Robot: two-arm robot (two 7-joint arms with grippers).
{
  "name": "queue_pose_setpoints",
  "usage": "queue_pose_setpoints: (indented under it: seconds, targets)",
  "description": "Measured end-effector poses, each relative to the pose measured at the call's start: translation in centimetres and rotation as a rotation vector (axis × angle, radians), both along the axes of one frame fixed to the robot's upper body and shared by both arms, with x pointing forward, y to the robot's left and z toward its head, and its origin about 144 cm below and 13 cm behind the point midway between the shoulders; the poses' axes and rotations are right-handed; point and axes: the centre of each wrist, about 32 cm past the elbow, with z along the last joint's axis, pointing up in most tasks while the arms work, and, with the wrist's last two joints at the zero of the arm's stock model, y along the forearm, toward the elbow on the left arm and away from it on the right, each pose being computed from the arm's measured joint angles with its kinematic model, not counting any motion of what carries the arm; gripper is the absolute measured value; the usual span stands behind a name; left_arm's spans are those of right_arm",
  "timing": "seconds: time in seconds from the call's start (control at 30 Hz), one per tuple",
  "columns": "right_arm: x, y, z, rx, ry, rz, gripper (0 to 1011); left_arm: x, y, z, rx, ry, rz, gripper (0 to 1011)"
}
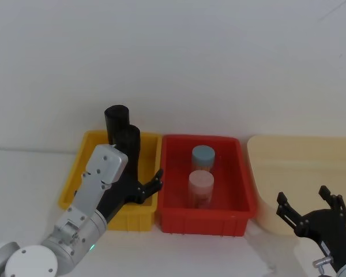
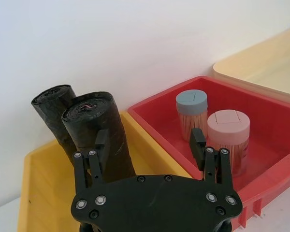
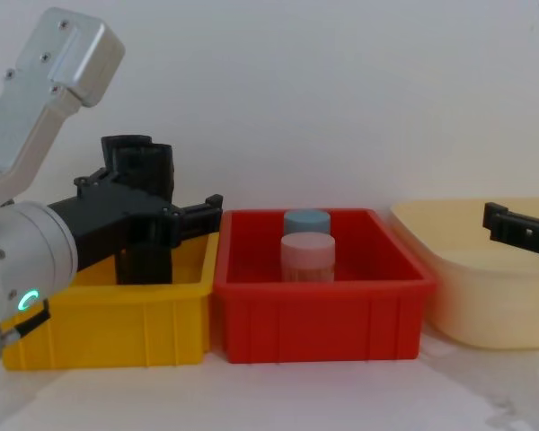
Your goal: Pick up the garbage bag with the one hand and transfer it to the other hand.
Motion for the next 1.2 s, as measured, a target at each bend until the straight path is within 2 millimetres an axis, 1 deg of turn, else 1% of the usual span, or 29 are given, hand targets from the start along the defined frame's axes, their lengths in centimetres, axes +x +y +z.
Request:
queue_pose_setpoints:
  seconds: [0.67, 0.87, 1.2]
  targets:
    - [0.0, -0.1, 0.0, 0.0, 0.0, 0.003, 1002, 0.0, 0.0, 0.0, 0.0, 0.0, 0.0, 1000]
    - [-0.2, -0.6, 0.2, -0.001, 0.007, 0.019, 1002, 0.0, 0.0, 0.0, 0.0, 0.0, 0.0, 1000]
    - [-1.2, -1.9, 0.7, -0.018, 0.028, 0.094, 1002, 0.0, 0.0, 0.0, 0.0, 0.0, 0.0, 1000]
